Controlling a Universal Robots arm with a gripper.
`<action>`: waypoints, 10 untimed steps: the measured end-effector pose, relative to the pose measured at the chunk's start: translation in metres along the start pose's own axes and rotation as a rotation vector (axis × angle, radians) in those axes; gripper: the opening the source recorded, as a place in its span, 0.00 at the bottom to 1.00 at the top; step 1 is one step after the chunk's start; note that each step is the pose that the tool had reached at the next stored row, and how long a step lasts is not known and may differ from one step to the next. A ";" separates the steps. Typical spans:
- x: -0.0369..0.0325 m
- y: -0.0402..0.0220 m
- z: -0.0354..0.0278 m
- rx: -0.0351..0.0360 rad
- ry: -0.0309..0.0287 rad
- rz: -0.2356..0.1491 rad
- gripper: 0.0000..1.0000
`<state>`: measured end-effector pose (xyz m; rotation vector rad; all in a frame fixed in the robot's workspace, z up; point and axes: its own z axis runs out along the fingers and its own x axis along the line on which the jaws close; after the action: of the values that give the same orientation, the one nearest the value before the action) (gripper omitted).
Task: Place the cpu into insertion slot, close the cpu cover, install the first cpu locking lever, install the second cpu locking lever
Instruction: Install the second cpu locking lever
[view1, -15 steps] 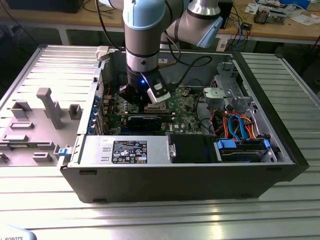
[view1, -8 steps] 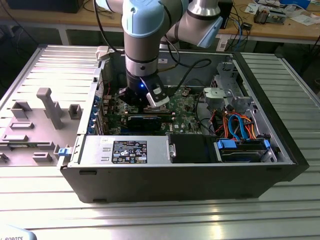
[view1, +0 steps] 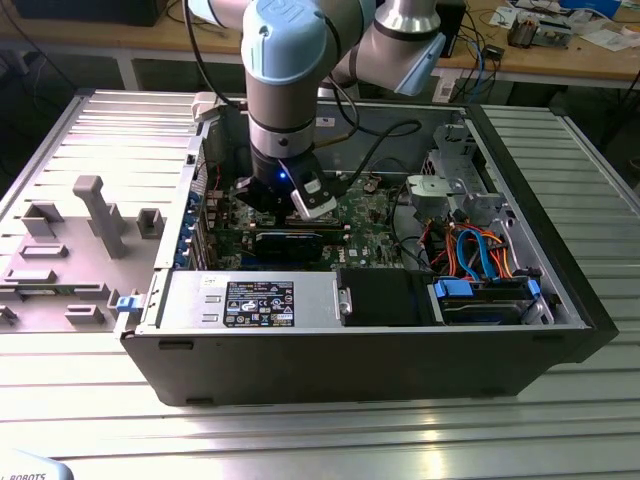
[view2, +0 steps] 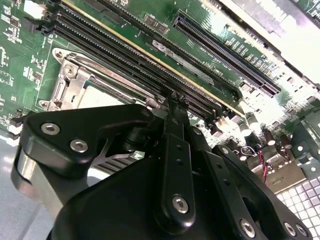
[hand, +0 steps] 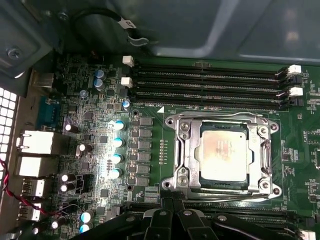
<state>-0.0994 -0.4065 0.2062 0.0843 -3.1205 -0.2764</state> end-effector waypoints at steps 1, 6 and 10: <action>0.0003 0.0000 0.0001 -0.0050 -0.0004 0.000 0.11; 0.0009 -0.0001 0.0010 -0.0287 -0.0017 0.000 0.11; 0.0012 -0.0003 0.0023 -0.0351 -0.0020 0.000 0.11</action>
<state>-0.1006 -0.4065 0.2039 0.0842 -3.1162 -0.3314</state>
